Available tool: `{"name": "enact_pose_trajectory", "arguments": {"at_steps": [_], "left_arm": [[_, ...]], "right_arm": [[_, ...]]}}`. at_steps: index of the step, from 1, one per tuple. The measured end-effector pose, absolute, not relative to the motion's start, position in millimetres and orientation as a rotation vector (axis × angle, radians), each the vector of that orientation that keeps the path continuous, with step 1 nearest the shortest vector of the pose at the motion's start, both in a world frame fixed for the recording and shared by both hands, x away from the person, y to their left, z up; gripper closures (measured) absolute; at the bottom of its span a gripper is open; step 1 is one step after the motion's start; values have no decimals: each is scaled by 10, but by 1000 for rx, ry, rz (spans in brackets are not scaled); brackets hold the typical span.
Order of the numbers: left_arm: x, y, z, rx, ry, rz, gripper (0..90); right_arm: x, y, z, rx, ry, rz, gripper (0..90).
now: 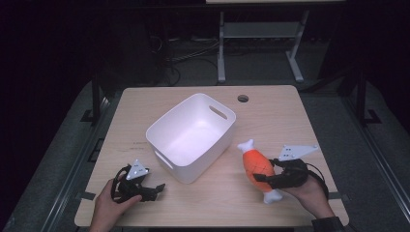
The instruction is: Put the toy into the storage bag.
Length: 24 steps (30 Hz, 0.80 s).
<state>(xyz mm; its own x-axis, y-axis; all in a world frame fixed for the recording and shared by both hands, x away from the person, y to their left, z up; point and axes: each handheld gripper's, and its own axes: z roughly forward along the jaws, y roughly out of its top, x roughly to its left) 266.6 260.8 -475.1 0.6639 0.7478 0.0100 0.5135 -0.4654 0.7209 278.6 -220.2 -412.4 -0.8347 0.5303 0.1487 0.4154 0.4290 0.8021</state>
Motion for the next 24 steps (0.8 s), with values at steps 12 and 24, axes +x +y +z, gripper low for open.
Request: {"name": "enact_pose_trajectory", "arguments": {"at_steps": [12, 24], "left_arm": [[2666, 2608, -4751, 2170, 970, 426, 127], [2665, 2607, -4750, 2168, 973, 423, 127]], "right_arm": [[2825, -2222, -3934, 804, 2530, 1413, 398], [2918, -2135, -3708, 740, 2516, 1467, 398]]}}
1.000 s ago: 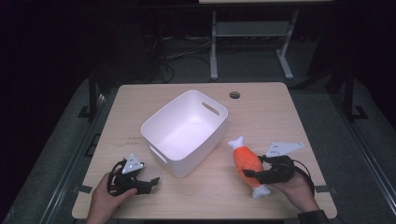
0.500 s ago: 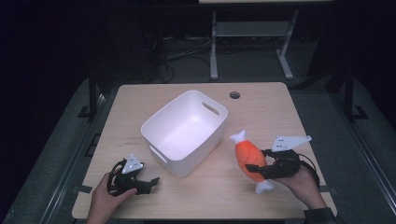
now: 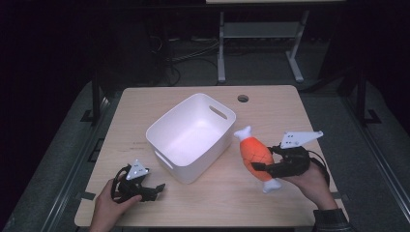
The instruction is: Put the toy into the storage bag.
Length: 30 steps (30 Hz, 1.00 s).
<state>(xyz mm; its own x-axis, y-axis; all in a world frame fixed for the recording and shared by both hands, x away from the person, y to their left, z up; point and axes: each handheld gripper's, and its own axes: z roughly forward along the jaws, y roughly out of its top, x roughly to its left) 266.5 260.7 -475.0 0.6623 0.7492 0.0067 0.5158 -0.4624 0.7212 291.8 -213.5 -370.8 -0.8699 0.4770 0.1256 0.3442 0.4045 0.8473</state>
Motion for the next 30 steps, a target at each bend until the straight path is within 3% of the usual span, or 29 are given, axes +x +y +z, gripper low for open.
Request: {"name": "enact_pose_trajectory", "arguments": {"at_steps": [30], "left_arm": [[2665, 2606, -4749, 2168, 975, 422, 127]], "right_arm": [[3216, -1815, -3221, 598, 2463, 1563, 396]]}}
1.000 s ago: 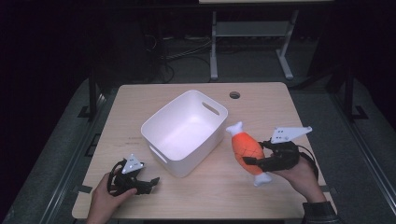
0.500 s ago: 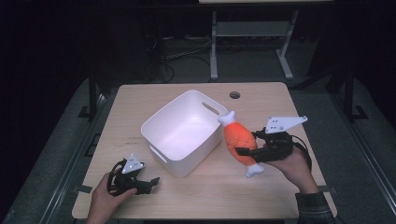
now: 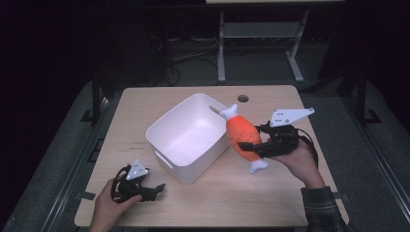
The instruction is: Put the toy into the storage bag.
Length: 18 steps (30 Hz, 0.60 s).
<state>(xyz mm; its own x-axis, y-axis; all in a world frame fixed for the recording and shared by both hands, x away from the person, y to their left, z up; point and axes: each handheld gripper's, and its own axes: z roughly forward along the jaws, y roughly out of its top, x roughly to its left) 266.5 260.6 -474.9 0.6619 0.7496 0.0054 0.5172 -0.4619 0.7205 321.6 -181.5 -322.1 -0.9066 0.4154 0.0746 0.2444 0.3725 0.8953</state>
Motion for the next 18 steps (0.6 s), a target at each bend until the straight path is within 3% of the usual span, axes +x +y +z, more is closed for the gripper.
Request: {"name": "enact_pose_trajectory", "arguments": {"at_steps": [18], "left_arm": [[2665, 2605, -4751, 2166, 975, 424, 127]], "right_arm": [[3462, -1494, -2983, 497, 2495, 1568, 395]]}}
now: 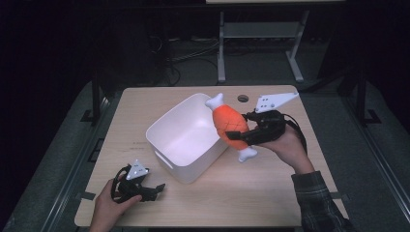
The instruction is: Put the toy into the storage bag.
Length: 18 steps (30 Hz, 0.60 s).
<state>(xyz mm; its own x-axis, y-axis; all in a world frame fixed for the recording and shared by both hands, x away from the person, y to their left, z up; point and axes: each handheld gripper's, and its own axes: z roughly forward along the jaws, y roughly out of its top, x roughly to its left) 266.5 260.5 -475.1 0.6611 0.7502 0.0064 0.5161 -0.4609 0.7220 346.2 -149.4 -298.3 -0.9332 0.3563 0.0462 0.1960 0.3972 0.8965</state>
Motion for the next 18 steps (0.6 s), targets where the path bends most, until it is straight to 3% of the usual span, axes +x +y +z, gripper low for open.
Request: {"name": "enact_pose_trajectory", "arguments": {"at_steps": [18], "left_arm": [[2666, 2605, -4751, 2165, 974, 423, 127]], "right_arm": [[3639, -1043, -2838, 398, 2522, 1571, 392]]}}
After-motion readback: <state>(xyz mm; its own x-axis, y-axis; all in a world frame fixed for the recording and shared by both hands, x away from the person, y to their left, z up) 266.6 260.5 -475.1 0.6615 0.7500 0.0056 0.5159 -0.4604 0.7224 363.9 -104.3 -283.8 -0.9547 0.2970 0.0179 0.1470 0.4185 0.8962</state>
